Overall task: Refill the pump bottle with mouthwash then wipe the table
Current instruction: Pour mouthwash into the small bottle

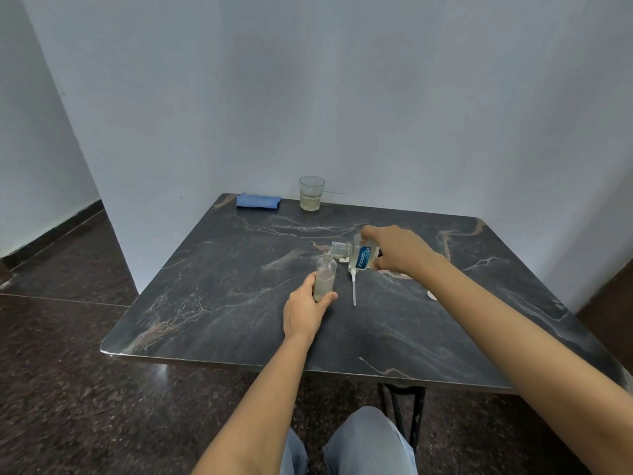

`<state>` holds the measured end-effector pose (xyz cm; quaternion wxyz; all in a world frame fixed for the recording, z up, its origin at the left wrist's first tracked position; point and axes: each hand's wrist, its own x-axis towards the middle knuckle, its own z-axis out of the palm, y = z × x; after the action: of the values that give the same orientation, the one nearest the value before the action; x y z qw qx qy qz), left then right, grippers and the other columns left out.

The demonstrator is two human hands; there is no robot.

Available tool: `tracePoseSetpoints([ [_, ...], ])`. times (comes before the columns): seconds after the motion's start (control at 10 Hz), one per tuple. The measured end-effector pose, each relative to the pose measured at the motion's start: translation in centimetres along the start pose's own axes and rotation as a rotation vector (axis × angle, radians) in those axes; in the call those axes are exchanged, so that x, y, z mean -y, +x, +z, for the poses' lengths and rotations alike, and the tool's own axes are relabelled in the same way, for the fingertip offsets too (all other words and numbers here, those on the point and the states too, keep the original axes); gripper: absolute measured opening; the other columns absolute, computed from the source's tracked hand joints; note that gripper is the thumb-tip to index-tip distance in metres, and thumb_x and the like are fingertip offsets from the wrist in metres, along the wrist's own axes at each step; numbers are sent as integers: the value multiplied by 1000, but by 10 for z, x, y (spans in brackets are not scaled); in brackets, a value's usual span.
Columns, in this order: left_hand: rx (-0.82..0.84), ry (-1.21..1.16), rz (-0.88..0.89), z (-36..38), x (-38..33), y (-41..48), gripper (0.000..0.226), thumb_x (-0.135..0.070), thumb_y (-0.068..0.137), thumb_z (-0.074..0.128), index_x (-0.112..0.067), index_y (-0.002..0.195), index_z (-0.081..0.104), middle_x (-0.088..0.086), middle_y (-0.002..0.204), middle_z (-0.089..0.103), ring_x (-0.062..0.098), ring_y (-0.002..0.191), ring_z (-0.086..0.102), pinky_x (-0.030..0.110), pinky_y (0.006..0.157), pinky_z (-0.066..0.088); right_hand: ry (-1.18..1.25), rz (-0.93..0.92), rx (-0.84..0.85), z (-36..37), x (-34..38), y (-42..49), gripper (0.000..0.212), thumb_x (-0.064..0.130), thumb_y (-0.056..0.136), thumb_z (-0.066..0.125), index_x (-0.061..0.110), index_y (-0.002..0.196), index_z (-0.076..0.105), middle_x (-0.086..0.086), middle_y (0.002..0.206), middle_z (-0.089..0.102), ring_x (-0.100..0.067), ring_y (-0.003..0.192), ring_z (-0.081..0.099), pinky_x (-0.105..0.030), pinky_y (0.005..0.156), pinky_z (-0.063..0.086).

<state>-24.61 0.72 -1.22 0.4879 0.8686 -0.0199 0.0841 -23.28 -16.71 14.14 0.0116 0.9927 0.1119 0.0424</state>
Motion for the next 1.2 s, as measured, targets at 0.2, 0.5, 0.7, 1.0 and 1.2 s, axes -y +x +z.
tracePoseSetpoints([
  [0.2, -7, -2, 4, 0, 1, 0, 41, -45, 82, 70, -29, 117, 56, -7, 100, 71, 16, 88, 65, 41, 80, 54, 1, 1, -3, 0, 0, 1, 46, 18, 79, 70, 24, 120, 48, -3, 117, 67, -13, 72, 52, -23, 55, 40],
  [0.5, -5, 2, 10, 1, 2, 1, 40, -45, 82, 70, -29, 116, 55, -6, 102, 70, 15, 90, 65, 41, 81, 54, -16, -1, -1, 0, -1, 1, 46, 18, 79, 70, 24, 120, 48, -3, 115, 67, -14, 73, 53, -27, 59, 42],
  [0.7, -9, 4, 12, 1, 2, 1, 40, -45, 82, 70, -29, 116, 56, -7, 101, 70, 14, 89, 65, 40, 80, 54, -25, -1, -3, -1, 1, 2, 46, 17, 80, 69, 23, 121, 48, -4, 115, 67, -15, 73, 54, -27, 60, 44],
  [1.0, -6, -3, 10, 0, 3, 0, 40, -45, 82, 70, -30, 117, 55, -8, 102, 70, 13, 88, 64, 39, 79, 54, -27, 10, 15, -4, 3, 0, 46, 16, 81, 68, 23, 121, 48, -4, 115, 67, -16, 74, 54, -29, 62, 46],
  [1.2, -5, -13, 12, 1, 2, 1, 39, -45, 82, 70, -31, 116, 56, -9, 99, 70, 13, 88, 65, 38, 78, 54, -46, 12, 8, -7, 6, -2, 45, 15, 81, 67, 23, 122, 48, -5, 114, 66, -15, 73, 50, -28, 60, 40],
])
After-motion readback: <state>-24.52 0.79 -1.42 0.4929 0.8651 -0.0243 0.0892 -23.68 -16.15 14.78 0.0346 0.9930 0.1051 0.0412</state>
